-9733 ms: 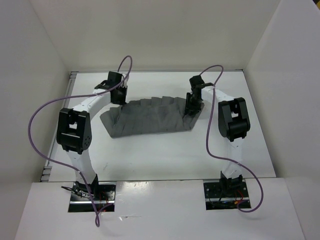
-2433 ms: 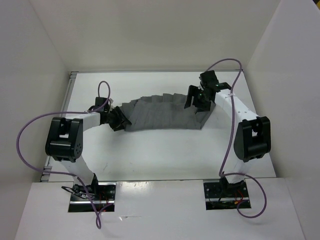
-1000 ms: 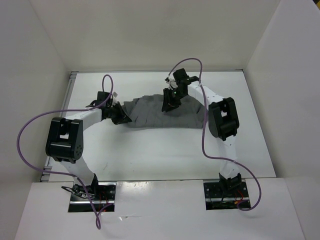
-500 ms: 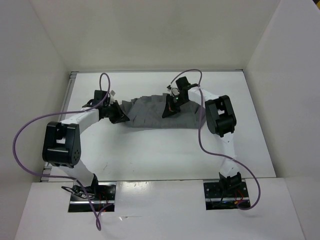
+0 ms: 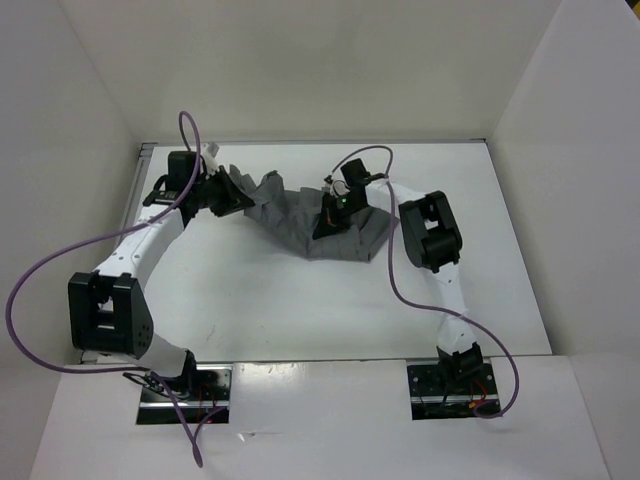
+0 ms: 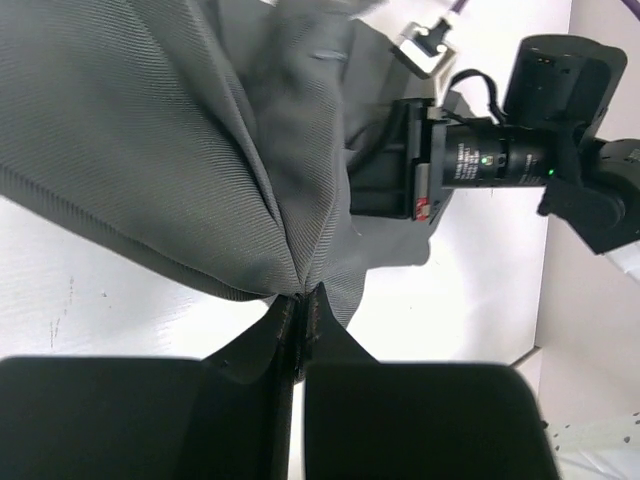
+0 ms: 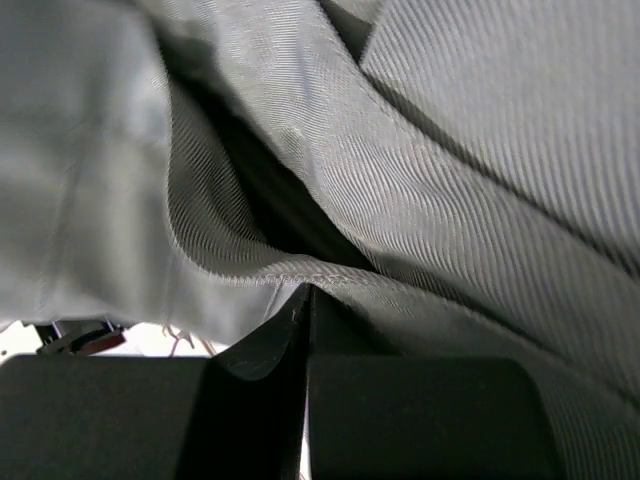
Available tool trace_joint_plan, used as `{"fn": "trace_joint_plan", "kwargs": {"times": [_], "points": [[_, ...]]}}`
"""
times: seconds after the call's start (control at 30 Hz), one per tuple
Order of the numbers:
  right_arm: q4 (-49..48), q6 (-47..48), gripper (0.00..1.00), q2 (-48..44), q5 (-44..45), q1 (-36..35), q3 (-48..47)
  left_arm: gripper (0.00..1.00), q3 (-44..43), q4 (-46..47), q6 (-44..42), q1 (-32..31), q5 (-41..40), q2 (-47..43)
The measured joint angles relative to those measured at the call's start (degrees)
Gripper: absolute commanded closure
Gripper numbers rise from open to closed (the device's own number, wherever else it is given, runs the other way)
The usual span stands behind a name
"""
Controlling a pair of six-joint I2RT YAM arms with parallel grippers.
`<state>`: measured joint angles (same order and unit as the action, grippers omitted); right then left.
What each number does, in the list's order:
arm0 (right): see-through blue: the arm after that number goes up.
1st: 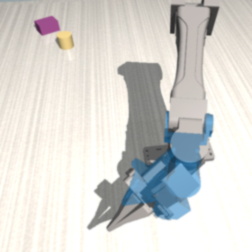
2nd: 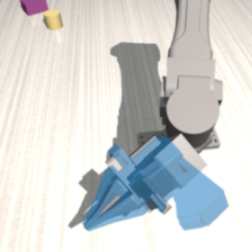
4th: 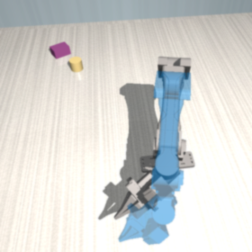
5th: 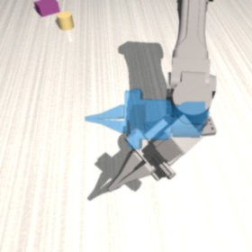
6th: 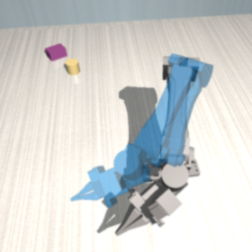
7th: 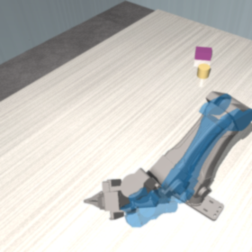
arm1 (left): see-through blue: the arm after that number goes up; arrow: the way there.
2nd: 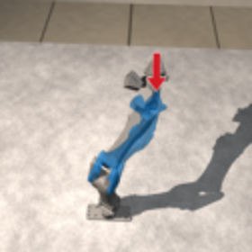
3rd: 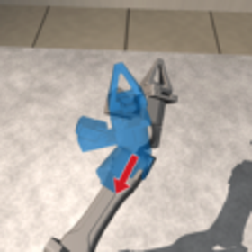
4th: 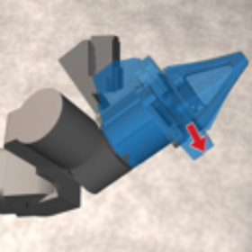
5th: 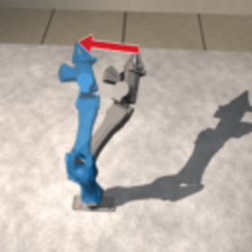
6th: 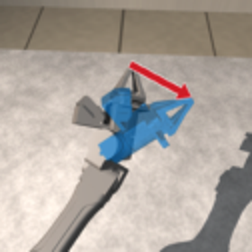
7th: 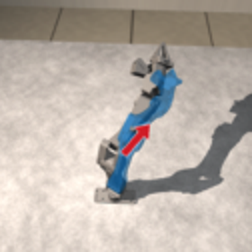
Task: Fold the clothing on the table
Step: Fold the skirt
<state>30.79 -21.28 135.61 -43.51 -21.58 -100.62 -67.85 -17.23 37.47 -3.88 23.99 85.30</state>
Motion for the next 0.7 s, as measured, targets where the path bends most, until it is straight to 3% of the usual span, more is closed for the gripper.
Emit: {"fn": "trace_joint_plan", "kwargs": {"times": [0.27, 0.7], "points": [[-1.3, -2.6, 1.0, 2.6, -1.4, -5.5, -3.5, 1.0, 0.0, 0.9, 0.2, -1.3, 1.9, 2.6], [-0.2, -3.6, 1.0, 1.4, 1.7, -6.1, -7.6, 1.0, 0.2, 0.4, 0.0, -1.5, 1.9, 2.7]]}}
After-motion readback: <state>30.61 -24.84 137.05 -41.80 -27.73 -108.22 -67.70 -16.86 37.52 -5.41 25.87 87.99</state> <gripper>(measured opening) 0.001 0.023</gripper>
